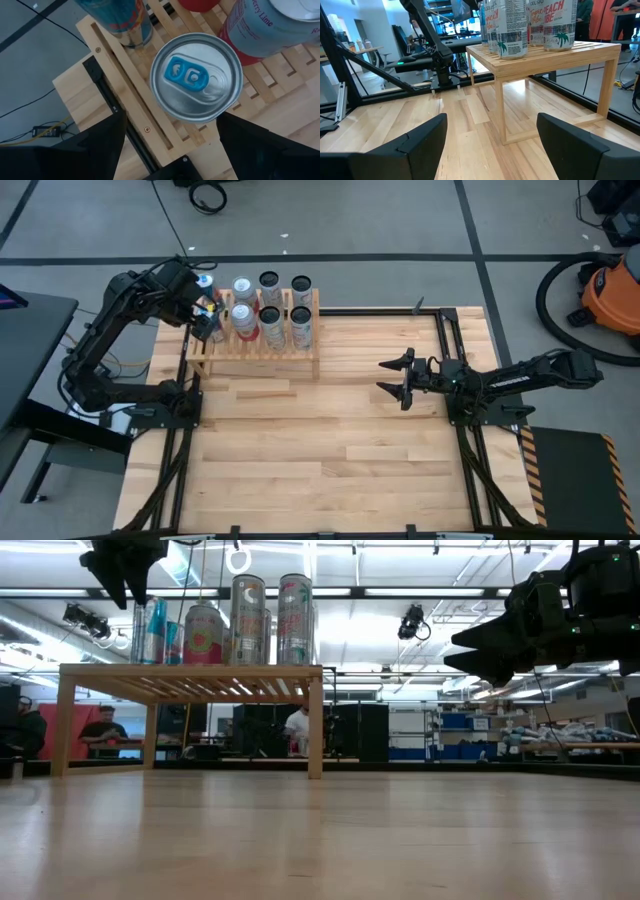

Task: Place canned beverage on shelf
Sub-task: Adjust the blue soda can

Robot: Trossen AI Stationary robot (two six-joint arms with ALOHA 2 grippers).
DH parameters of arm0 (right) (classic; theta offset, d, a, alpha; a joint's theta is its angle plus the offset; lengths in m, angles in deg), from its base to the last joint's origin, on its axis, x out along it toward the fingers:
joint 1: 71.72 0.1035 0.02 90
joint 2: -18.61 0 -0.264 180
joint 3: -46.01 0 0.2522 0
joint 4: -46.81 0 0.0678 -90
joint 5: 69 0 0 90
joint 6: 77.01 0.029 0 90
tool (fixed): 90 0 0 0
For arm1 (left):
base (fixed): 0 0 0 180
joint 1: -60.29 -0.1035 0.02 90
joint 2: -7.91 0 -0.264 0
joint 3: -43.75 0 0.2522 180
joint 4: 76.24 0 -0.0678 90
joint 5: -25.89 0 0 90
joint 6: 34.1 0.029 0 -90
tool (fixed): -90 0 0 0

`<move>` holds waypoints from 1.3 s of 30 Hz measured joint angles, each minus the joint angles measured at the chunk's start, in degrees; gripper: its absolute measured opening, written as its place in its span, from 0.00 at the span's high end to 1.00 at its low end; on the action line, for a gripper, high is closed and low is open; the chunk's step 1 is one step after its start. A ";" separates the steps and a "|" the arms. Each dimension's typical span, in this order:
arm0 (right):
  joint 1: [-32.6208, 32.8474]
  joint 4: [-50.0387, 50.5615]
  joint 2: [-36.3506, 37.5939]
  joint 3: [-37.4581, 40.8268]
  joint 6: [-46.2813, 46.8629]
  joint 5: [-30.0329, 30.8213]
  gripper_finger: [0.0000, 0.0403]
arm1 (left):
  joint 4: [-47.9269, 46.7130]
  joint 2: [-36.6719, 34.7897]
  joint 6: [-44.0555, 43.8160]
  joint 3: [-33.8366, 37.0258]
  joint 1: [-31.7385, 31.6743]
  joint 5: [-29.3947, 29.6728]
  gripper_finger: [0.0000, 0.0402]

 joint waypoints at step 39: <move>0.00 0.00 0.01 -0.01 0.00 0.00 0.21 | 2.85 0.71 -7.15 -0.04 0.57 -2.93 0.22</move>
